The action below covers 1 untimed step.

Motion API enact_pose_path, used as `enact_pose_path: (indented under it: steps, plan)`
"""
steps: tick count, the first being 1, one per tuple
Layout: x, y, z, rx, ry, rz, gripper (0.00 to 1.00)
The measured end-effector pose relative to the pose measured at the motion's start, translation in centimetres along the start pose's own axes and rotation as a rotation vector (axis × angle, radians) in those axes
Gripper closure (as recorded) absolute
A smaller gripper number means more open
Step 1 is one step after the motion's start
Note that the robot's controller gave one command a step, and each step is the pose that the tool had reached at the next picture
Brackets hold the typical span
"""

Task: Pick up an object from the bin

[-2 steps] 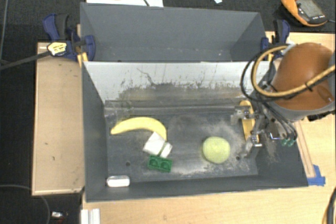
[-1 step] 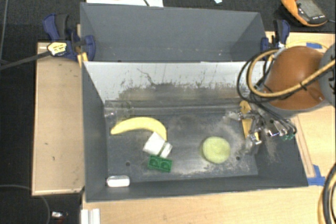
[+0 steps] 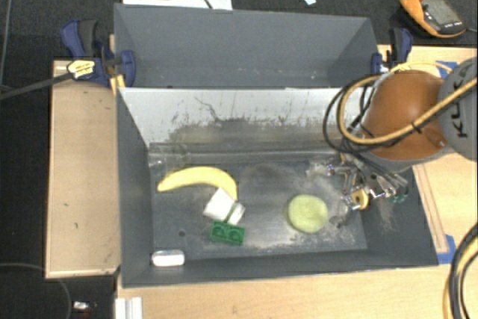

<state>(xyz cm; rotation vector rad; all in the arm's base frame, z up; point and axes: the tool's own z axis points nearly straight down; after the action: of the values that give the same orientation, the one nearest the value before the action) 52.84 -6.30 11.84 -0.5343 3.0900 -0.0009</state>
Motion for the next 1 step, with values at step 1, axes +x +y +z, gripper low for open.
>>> enact_pose_path:
  steps: [1]
  plan:
    - [-1.61,0.31,4.19,0.012,-0.012,-0.008,1.00]
